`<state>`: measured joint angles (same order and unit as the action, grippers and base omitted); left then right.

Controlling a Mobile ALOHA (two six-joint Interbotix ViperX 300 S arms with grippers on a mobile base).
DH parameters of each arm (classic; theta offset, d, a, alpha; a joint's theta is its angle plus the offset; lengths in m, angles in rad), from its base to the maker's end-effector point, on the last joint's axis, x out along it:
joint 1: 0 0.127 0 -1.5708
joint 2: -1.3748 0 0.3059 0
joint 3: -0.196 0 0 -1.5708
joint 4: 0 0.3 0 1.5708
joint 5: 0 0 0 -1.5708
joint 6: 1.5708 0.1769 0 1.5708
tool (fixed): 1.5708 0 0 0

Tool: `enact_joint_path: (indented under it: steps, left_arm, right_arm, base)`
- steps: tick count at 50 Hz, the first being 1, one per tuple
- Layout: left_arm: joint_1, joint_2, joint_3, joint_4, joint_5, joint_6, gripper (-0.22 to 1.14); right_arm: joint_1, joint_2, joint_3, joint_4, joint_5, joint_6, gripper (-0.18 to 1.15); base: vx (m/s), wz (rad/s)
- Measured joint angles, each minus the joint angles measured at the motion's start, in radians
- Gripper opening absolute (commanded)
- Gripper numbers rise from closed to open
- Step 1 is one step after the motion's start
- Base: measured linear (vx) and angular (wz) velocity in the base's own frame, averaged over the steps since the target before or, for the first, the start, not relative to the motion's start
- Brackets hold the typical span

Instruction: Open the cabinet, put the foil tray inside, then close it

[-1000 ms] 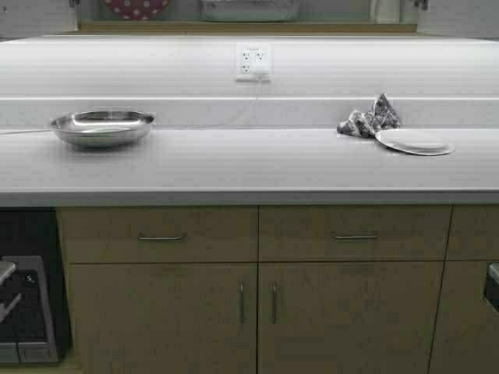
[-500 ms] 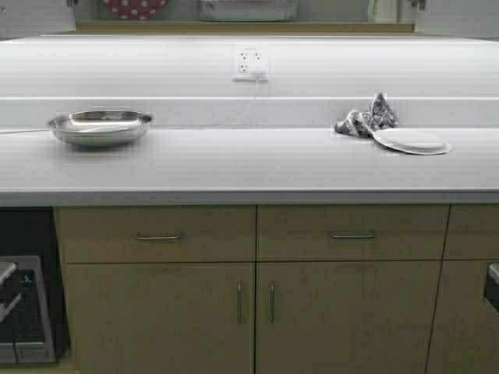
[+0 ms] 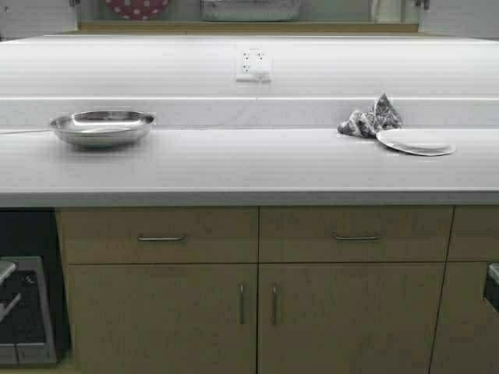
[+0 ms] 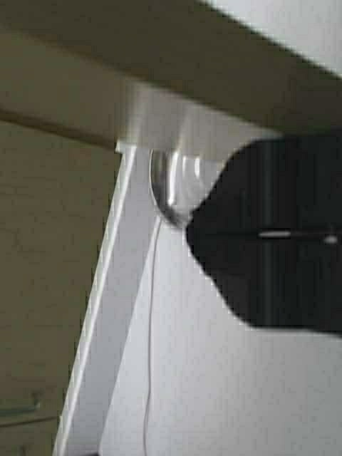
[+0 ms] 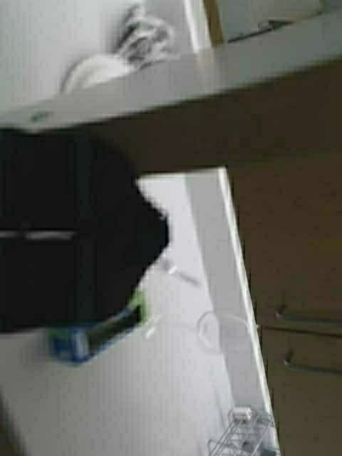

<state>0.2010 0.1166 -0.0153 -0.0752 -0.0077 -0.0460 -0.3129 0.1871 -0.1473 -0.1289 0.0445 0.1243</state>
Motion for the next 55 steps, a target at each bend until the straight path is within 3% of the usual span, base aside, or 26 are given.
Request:
enact_joint_path:
  steps: [9,17,23,32,48,55]
  left_arm:
    - [-0.069,-0.005,0.005,0.000,-0.003,0.002,0.05]
    - [-0.181,-0.067,0.075,0.000,-0.003,-0.006,0.05]
    - [-0.213,-0.127,0.161,0.005,-0.005,-0.002,0.05]
    - [-0.207,-0.216,0.334,0.003,-0.018,0.000,0.05]
    - [-0.390,-0.394,0.623,0.008,-0.083,0.003,0.05]
    - [-0.422,-0.468,0.693,0.009,-0.097,0.003,0.05]
  right_arm:
    - [0.058,-0.006,0.006,-0.003,0.006,0.000,0.07]
    - [0.173,-0.058,0.067,-0.032,0.012,-0.002,0.07]
    - [0.261,-0.121,0.167,-0.043,0.011,0.000,0.07]
    - [0.298,-0.227,0.344,-0.041,0.005,0.015,0.07]
    - [0.512,-0.397,0.577,-0.029,-0.008,0.078,0.07]
    - [0.565,-0.465,0.638,-0.023,-0.015,0.109,0.07]
  base:
    - [0.00,0.00]
    - [0.00,0.00]
    - [0.00,0.00]
    - [0.01,0.00]
    - [0.04,-0.01]
    - [0.10,-0.02]
